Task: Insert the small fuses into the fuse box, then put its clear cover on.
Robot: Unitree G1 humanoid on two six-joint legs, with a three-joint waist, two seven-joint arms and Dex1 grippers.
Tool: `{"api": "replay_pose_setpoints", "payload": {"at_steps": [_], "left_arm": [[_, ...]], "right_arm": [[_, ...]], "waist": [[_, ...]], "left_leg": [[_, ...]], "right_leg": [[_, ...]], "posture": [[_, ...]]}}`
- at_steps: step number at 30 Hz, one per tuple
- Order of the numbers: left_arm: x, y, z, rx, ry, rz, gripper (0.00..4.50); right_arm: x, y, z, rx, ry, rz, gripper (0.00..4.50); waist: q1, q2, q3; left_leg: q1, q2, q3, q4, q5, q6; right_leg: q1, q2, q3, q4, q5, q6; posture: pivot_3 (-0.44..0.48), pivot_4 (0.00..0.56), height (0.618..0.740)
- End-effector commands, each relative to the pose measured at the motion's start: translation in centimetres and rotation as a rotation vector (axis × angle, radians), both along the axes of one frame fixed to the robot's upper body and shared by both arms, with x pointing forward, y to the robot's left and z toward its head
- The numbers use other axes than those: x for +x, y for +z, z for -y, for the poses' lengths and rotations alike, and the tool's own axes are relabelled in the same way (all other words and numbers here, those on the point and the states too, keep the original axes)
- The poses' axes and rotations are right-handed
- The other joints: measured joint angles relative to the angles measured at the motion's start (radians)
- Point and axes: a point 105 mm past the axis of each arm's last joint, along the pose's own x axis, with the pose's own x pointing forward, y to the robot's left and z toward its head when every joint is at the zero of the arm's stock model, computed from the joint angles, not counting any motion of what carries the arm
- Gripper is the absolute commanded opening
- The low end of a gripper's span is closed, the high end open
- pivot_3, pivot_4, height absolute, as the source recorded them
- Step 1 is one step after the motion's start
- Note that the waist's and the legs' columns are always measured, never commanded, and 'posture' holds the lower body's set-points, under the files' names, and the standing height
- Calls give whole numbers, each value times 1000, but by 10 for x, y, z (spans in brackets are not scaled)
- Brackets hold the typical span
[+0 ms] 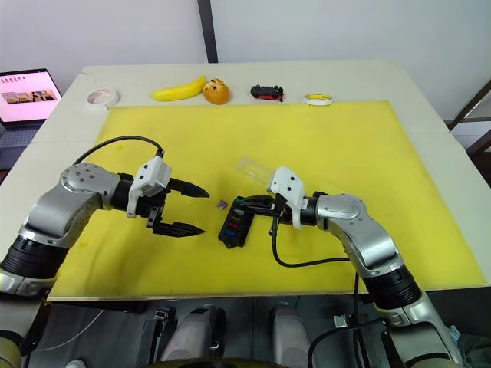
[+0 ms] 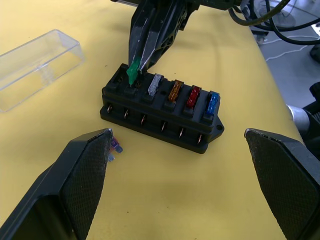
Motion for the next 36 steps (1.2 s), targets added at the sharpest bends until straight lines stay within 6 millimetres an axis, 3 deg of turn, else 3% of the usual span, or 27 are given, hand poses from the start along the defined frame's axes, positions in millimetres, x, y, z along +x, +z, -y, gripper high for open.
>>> {"api": "replay_pose_setpoints", "payload": {"at_steps": [1, 17, 36], "left_arm": [[0, 5, 2, 3, -9, 33, 4457], [1, 5, 3, 1, -1, 39, 4457], [2, 4, 2, -6, 13, 42, 4457]], "right_arm": [[-2, 11, -1, 13, 18, 56, 0], [1, 3, 1, -21, 16, 56, 0], [5, 6, -2, -25, 23, 69, 0]], "waist": [[0, 0, 0], [0, 0, 0], [0, 0, 0]], "left_leg": [[0, 0, 0, 0, 0, 0], [0, 0, 0, 0, 0, 0], [0, 0, 0, 1, 0, 0]], "right_leg": [[0, 0, 0, 0, 0, 0], [0, 0, 0, 0, 0, 0], [0, 0, 0, 2, 0, 0]], "posture": [[0, 150, 740], [0, 150, 740], [0, 150, 740]]}}
